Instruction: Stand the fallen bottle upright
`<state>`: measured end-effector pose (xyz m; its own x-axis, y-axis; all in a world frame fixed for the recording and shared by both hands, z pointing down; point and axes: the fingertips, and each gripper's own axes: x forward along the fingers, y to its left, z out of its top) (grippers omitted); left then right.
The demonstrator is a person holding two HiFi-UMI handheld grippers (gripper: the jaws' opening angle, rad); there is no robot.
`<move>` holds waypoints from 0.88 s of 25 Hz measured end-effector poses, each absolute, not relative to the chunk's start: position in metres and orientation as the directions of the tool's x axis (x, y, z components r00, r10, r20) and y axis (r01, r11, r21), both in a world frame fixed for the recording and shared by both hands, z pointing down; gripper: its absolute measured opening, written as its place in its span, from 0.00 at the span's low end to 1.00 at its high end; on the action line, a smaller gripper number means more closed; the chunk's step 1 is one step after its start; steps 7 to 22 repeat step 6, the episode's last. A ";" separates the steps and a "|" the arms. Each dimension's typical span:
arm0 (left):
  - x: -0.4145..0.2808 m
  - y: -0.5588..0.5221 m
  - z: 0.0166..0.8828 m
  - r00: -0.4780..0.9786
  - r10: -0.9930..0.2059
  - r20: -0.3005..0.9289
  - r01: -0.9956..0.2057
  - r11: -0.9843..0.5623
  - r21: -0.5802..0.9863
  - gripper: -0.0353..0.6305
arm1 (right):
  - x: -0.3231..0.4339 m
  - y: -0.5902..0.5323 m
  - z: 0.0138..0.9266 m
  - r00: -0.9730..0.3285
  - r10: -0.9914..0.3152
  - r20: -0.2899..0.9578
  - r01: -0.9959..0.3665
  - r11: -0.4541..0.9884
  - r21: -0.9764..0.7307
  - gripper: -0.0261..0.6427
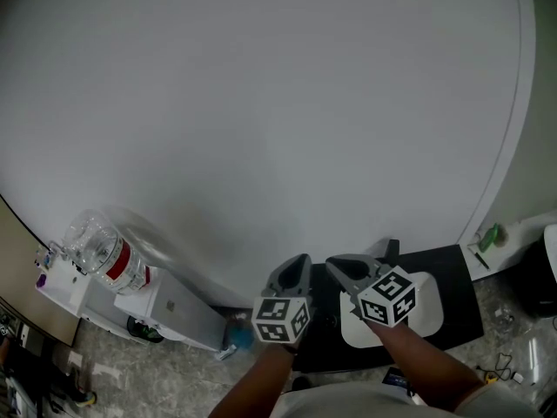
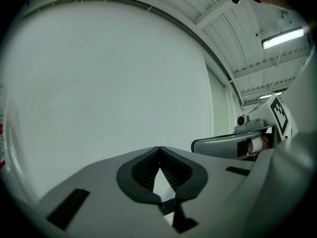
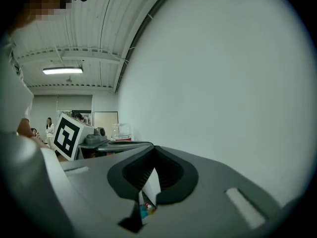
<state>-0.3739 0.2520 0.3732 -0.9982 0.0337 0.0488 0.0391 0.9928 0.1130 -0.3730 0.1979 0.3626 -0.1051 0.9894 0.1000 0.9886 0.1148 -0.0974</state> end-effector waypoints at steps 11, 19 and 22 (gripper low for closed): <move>-0.371 0.256 0.371 -0.998 0.034 0.049 0.039 0.993 0.112 0.06 | -0.370 0.202 0.363 -0.109 0.989 0.101 0.988 0.119 -0.102 0.04; -0.371 0.256 0.371 -0.998 0.034 0.049 0.039 0.993 0.112 0.06 | -0.370 0.202 0.363 -0.109 0.989 0.101 0.988 0.119 -0.102 0.04; -0.371 0.256 0.371 -0.998 0.034 0.049 0.039 0.993 0.112 0.06 | -0.370 0.202 0.363 -0.109 0.989 0.101 0.988 0.119 -0.102 0.04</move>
